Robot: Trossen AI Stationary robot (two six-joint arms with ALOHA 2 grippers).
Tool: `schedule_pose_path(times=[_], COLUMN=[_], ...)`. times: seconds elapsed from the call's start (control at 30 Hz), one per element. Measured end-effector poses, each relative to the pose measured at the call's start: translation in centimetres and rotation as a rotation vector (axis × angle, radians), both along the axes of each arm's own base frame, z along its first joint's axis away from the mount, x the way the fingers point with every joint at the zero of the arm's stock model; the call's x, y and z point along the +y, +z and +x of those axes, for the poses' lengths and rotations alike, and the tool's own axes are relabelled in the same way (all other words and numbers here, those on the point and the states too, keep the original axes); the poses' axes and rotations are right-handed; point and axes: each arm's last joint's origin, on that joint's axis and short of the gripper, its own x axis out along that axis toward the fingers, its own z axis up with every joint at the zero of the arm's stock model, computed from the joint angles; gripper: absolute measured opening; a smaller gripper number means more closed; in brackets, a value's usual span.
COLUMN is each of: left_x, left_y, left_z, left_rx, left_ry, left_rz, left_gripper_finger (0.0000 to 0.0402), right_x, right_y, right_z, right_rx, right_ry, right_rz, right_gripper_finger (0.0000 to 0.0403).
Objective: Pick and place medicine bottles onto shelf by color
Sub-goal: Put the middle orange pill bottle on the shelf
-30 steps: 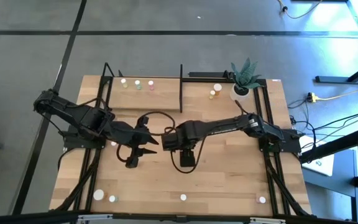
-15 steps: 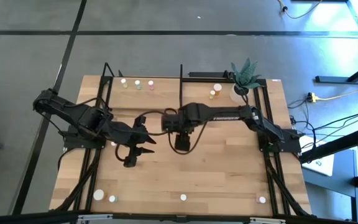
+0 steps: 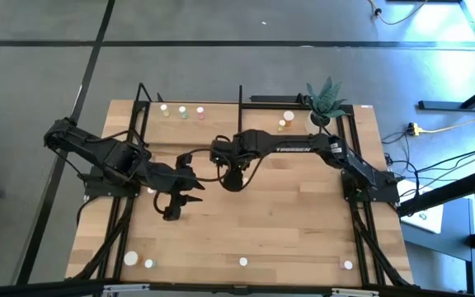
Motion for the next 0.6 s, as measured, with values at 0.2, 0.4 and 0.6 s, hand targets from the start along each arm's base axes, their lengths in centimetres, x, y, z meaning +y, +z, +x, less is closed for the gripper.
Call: schedule_pose_path(times=[0.2,0.4,0.6], left_x=[0.0,0.1,0.3], left_y=[0.0,0.0,0.0], left_z=[0.0,0.0,0.1], left_rx=[0.000,-0.010,-0.015], left_ry=[0.001,0.035,0.055], left_rz=[0.000,0.018,0.026], left_gripper_finger=[0.0148,0.0148,0.0148], right_x=[-1.1,-2.8,-3.4], right_y=[-2.7,-4.9,-6.0], right_z=[-0.3,-0.9,-1.3], right_rx=[0.068,0.126,0.159], right_ry=[-0.020,-0.013,0.036], right_rz=[0.008,0.003,-0.004], right_gripper_finger=[0.0207,0.0207,0.0207])
